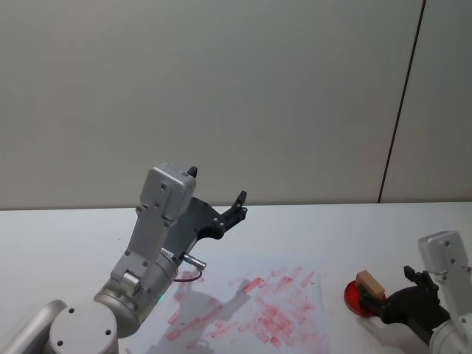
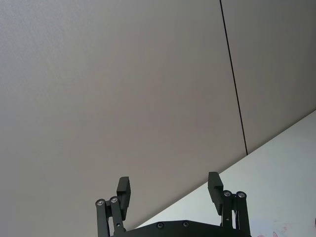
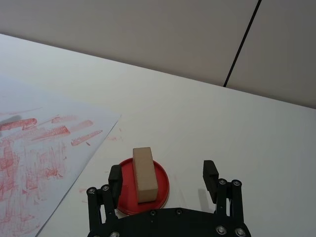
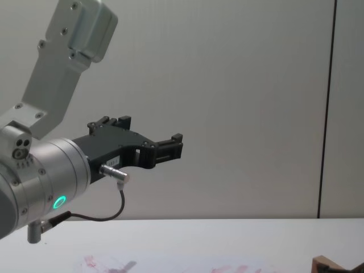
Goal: Use the one hand to pick up the stamp and affix it onto the A4 paper.
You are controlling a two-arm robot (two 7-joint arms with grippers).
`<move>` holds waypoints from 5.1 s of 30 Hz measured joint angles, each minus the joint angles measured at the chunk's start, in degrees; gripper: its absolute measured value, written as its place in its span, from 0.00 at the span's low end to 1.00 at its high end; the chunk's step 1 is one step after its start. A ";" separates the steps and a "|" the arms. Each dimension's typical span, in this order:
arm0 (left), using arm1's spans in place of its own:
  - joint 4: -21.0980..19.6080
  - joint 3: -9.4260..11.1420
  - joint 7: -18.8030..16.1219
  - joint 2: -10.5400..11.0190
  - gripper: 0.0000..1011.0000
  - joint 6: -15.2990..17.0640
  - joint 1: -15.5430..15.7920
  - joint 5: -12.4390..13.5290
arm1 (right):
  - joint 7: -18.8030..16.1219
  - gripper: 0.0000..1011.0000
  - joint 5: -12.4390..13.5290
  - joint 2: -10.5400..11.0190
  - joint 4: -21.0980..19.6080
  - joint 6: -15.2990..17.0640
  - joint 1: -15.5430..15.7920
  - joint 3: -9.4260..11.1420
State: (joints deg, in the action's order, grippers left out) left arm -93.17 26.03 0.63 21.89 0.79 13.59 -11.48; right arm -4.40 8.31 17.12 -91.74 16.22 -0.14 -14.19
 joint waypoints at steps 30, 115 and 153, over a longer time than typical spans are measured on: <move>0.00 0.00 0.00 0.00 0.99 0.00 0.00 0.00 | -1.73 0.61 -3.71 -3.00 6.76 -1.06 -3.91 -1.38; 0.00 0.00 -0.01 0.00 0.99 0.00 0.00 0.00 | -10.38 0.22 -4.32 -9.53 10.63 7.74 -9.94 -6.37; 0.00 0.00 -0.01 0.00 0.99 0.00 0.00 0.00 | -2.85 0.22 7.69 -6.19 -4.97 9.26 -6.70 -0.93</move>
State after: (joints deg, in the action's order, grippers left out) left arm -93.17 26.03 0.62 21.89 0.80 13.59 -11.48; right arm -7.25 16.00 10.93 -96.71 25.47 -6.84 -15.12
